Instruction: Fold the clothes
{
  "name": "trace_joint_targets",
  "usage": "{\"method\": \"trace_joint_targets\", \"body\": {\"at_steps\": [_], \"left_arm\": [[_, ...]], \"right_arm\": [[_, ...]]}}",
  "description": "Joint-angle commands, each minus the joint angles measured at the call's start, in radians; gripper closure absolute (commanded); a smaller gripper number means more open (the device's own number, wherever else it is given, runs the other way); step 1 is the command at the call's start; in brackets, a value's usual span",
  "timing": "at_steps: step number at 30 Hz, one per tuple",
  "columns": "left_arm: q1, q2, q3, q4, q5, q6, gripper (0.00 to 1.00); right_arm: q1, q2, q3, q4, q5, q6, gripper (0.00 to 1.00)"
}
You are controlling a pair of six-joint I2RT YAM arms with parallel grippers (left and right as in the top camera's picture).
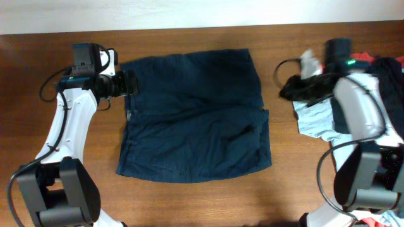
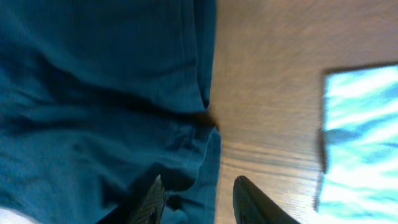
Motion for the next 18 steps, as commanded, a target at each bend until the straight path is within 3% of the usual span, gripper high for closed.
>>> {"method": "trace_joint_targets", "body": {"at_steps": [1, 5, 14, 18], "left_arm": [[0.002, -0.013, 0.016, -0.002, 0.007, 0.001, 0.01], [0.002, -0.013, 0.016, -0.002, 0.007, 0.001, 0.01], [0.002, -0.013, 0.016, -0.002, 0.007, 0.001, 0.01], [0.002, -0.013, 0.016, -0.002, 0.007, 0.001, 0.01]], "right_arm": [[0.06, -0.019, -0.091, 0.061, 0.167, -0.01, 0.58], [0.097, -0.019, -0.161, 0.132, 0.257, 0.024, 0.58], [0.098, -0.019, -0.232, 0.164, 0.17, 0.145, 0.58], [0.098, -0.019, -0.247, 0.188, 0.05, 0.148, 0.52]]}}
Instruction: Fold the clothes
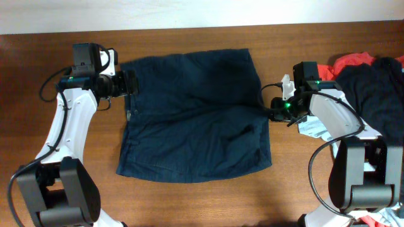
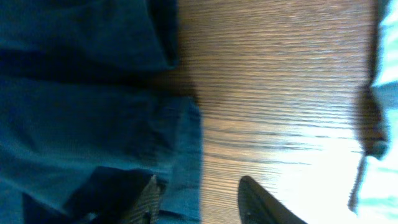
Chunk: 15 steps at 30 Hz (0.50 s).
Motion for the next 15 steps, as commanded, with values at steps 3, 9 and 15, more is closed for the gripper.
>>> {"method": "trace_joint_targets", "body": {"at_steps": [3, 9, 15], "left_arm": [[0.002, -0.013, 0.016, -0.001, 0.006, 0.001, 0.01], [0.002, -0.013, 0.016, -0.001, 0.006, 0.001, 0.01], [0.002, -0.013, 0.016, -0.001, 0.006, 0.001, 0.01]], "right_arm": [[0.008, -0.019, -0.023, 0.035, -0.118, 0.044, 0.52], [0.016, -0.018, -0.077, 0.134, -0.11, 0.086, 0.53], [0.016, -0.018, -0.137, 0.217, -0.121, 0.096, 0.69]]}}
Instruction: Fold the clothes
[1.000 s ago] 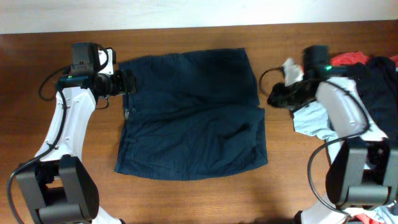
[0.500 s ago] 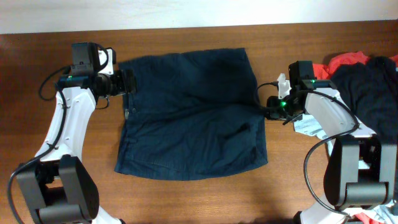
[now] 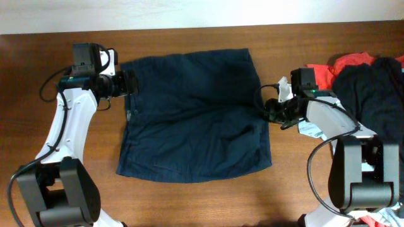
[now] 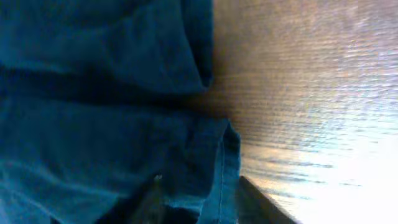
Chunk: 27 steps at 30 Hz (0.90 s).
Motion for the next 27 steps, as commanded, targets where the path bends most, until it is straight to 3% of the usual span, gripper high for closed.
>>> {"method": "trace_joint_targets", "body": {"at_steps": [1, 4, 15, 22, 24, 27], "left_arm": [[0.002, -0.013, 0.016, -0.001, 0.007, 0.001, 0.01], [0.002, -0.013, 0.016, -0.001, 0.007, 0.001, 0.01], [0.002, -0.013, 0.016, -0.001, 0.007, 0.001, 0.01], [0.002, -0.013, 0.016, -0.001, 0.007, 0.001, 0.01], [0.002, -0.013, 0.016, -0.001, 0.007, 0.001, 0.01], [0.002, -0.013, 0.016, -0.001, 0.007, 0.001, 0.01]], "right_arm": [[0.01, -0.018, -0.019, 0.019, -0.031, 0.019, 0.75], [0.009, -0.019, -0.018, 0.048, -0.083, 0.019, 0.96], [0.008, -0.019, 0.066, 0.139, -0.121, 0.018, 0.96], [0.011, -0.015, 0.058, 0.148, 0.112, 0.018, 0.96], [0.011, -0.008, 0.057, 0.151, 0.128, 0.018, 0.9], [0.011, -0.003, 0.057, 0.174, 0.127, 0.018, 0.7]]}}
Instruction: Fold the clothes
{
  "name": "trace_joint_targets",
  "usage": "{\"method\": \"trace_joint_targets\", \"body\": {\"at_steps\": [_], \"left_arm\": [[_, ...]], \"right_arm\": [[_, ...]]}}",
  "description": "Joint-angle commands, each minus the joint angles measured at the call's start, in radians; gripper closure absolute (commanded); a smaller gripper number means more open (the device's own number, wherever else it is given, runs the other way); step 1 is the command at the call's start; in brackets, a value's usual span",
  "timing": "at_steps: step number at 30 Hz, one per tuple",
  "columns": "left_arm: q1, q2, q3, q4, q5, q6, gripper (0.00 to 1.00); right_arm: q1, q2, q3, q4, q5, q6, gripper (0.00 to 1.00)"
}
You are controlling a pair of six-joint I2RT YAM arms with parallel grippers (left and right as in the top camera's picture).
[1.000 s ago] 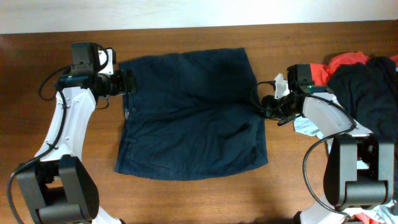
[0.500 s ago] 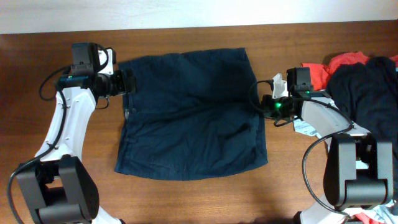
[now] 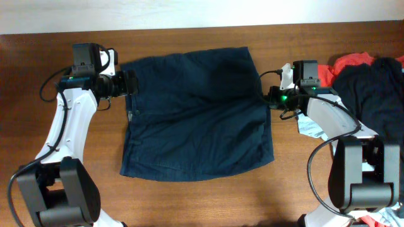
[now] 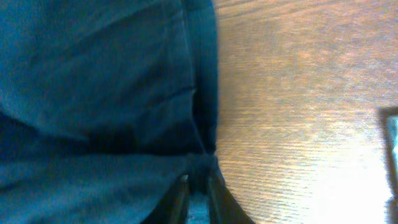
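Navy shorts [image 3: 196, 113] lie spread flat across the middle of the wooden table [image 3: 189, 202]. My left gripper [image 3: 130, 83] sits at their upper left corner and looks shut on the fabric there. At the middle of the right edge, my right gripper [image 3: 270, 99] is pinched on the hem. In the right wrist view that gripper [image 4: 198, 185] has its fingers [image 4: 214, 193] close together with a fold of the navy shorts [image 4: 99, 93] squeezed between them.
A heap of clothes lies at the right end: a red garment [image 3: 352, 62], a black one [image 3: 374, 85] and a pale blue one [image 3: 309, 128] under my right arm. Bare wood [image 4: 298, 112] lies right of the shorts' hem.
My right gripper, open around the shorts' right hem before, is now shut on it and sits slightly higher. The shorts look smoother, with the crease near the right side gone.
My right gripper was first over the clothes heap at the right. It then stood open at the shorts' right edge, then straddled the hem. Now it is shut on that hem and the cloth lies flatter. The left gripper stayed at the upper left corner throughout.
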Motion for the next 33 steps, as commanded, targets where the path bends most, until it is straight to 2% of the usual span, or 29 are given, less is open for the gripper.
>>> {"method": "trace_joint_targets", "body": {"at_steps": [1, 5, 9, 14, 16, 21, 22, 25, 28, 33], "left_arm": [[0.002, -0.013, 0.016, -0.001, 0.007, 0.001, 0.01], [0.002, -0.013, 0.016, -0.002, 0.007, 0.001, 0.01], [0.002, -0.013, 0.016, -0.001, 0.007, 0.001, 0.01], [0.002, -0.013, 0.016, -0.001, 0.007, 0.001, 0.01], [0.002, -0.013, 0.016, -0.001, 0.007, 0.001, 0.01], [0.002, -0.013, 0.016, -0.001, 0.007, 0.001, 0.01], [0.002, -0.013, 0.016, -0.001, 0.007, 0.001, 0.01], [0.002, -0.013, 0.016, -0.001, 0.007, 0.001, 0.01], [0.002, -0.013, 0.016, -0.001, 0.007, 0.001, 0.01], [0.002, -0.013, 0.016, -0.001, 0.007, 0.001, 0.01]], "right_arm": [[0.008, -0.003, 0.006, 0.028, 0.058, -0.011, 0.58], [0.004, -0.025, 0.048, 0.018, 0.032, -0.023, 0.24], [0.005, -0.091, 0.146, -0.156, 0.012, -0.069, 0.21], [0.007, -0.164, 0.246, -0.529, 0.014, -0.1, 0.2], [0.006, -0.174, 0.246, -0.647, 0.021, -0.103, 0.14], [0.007, -0.166, 0.189, -0.778, 0.036, -0.103, 0.17], [0.007, -0.166, 0.159, -0.776, 0.037, -0.103, 0.2], [0.007, -0.166, 0.054, -0.718, 0.035, -0.103, 0.41], [0.009, -0.166, -0.043, -0.635, 0.026, -0.103, 0.53], [0.048, -0.166, -0.14, -0.541, 0.028, -0.167, 0.54]]}}
